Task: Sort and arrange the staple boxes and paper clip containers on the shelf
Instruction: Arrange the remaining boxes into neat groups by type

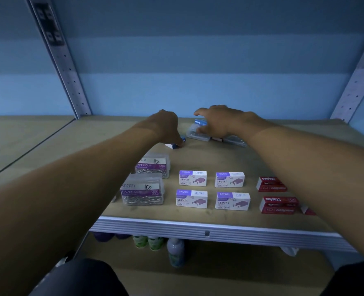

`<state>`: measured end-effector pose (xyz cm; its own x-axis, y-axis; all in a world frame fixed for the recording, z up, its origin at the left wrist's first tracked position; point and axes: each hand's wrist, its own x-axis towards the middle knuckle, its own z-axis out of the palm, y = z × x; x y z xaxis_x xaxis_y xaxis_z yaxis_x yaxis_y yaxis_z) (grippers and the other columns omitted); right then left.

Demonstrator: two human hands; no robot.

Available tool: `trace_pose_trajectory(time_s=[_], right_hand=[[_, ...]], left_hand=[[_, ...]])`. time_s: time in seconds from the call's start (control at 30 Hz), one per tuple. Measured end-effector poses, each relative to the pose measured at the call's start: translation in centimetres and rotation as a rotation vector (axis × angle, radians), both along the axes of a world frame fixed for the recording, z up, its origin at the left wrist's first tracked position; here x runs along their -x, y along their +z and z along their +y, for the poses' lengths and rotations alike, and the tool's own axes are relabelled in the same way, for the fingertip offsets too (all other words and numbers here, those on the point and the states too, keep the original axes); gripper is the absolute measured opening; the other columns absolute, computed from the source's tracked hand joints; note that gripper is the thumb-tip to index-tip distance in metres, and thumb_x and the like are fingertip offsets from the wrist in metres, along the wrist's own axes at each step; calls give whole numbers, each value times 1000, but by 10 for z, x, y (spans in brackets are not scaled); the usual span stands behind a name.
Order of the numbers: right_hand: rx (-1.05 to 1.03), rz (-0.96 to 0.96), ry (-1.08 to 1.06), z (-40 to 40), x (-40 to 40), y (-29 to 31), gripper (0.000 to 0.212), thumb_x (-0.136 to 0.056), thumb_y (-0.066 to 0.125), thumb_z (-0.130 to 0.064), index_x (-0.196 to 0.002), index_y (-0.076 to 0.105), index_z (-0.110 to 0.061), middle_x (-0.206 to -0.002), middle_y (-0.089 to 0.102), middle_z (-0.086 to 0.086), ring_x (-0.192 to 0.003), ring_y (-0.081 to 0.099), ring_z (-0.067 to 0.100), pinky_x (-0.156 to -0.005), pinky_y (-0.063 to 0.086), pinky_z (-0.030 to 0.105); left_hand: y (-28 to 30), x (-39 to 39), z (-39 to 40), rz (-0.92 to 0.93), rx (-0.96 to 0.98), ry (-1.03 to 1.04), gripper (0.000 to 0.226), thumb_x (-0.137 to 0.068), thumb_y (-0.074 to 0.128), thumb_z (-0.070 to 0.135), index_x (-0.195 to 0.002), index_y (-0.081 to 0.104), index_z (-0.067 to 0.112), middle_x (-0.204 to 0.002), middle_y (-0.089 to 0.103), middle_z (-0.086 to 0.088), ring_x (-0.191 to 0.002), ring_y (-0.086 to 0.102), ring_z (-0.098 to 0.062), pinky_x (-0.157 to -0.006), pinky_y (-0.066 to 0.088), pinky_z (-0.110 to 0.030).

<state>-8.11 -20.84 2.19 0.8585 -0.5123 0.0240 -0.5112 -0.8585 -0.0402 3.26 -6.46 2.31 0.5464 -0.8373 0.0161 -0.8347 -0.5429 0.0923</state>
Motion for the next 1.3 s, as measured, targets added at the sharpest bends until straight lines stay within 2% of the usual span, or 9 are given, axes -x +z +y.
trace_pose_trajectory(time_s=[0.13,0.4,0.63,0.77,0.9,0.97,1.07,1.17,1.3], right_hand=[[7,11,42,4,-5,-1,50,-96,54,-53,-142,49,-34,-144,52,6,-132,44,30,-105,43,46],[-62,-158,99,9,0,-4,20,-91,70,-34,-109,69,-27,-122,55,4,-113,54,23,-95,48,38],[-115,-263,126,12,-1,-6,10,-84,73,-8,-88,76,-17,-101,59,-2,-101,59,20,-78,46,29],[-153,-311,101,10,2,-8,21,-80,77,-10,-93,65,-21,-102,59,1,-98,61,25,-78,51,35],[-255,-351,17,6,6,-4,33,-78,82,-18,-102,61,-26,-110,62,3,-97,63,22,-86,55,40],[-268,-370,6,5,10,-2,27,-77,81,-22,-101,68,-26,-106,64,-2,-94,63,16,-80,54,32],[-273,-397,-15,3,21,2,13,-78,73,-21,-90,77,-24,-88,71,-9,-72,63,6,-62,47,21],[-391,-427,-38,0,34,4,12,-77,69,-16,-83,79,-20,-78,78,-7,-60,74,10,-72,56,21],[-473,-413,-30,-1,45,4,11,-78,73,-14,-85,80,-19,-80,79,-6,-62,76,14,-74,55,20]], left_hand=[[-6,-6,-1,-51,-58,-5,46,-78,72,54,-91,69,10,-91,66,-7,-80,57,-23,-76,51,-33],[-9,-6,-2,-102,-56,-15,40,-78,71,52,-69,61,14,-76,61,-4,-67,52,-19,-64,43,-29],[-6,-2,1,-115,-39,-52,40,-81,70,51,-78,61,13,-72,54,-1,-75,56,-21,-68,46,-30],[-2,-1,6,-43,3,-70,39,-77,79,40,-99,75,8,-96,71,-6,-90,65,-23,-85,56,-37],[-2,3,12,-42,26,-84,43,-75,81,38,-108,75,11,-111,71,-6,-103,64,-23,-91,54,-38],[-2,3,14,-43,29,-91,43,-76,81,38,-109,75,11,-113,70,-6,-104,63,-22,-92,54,-38],[-2,1,17,-48,33,-105,38,-75,81,38,-104,75,15,-109,71,-3,-101,62,-20,-88,54,-36],[-2,1,18,-4,68,-110,35,-71,84,36,-98,73,17,-105,71,0,-91,60,-15,-77,52,-30],[-1,6,17,24,96,-138,36,-68,88,33,-97,71,17,-103,70,1,-91,61,-15,-76,53,-30]])
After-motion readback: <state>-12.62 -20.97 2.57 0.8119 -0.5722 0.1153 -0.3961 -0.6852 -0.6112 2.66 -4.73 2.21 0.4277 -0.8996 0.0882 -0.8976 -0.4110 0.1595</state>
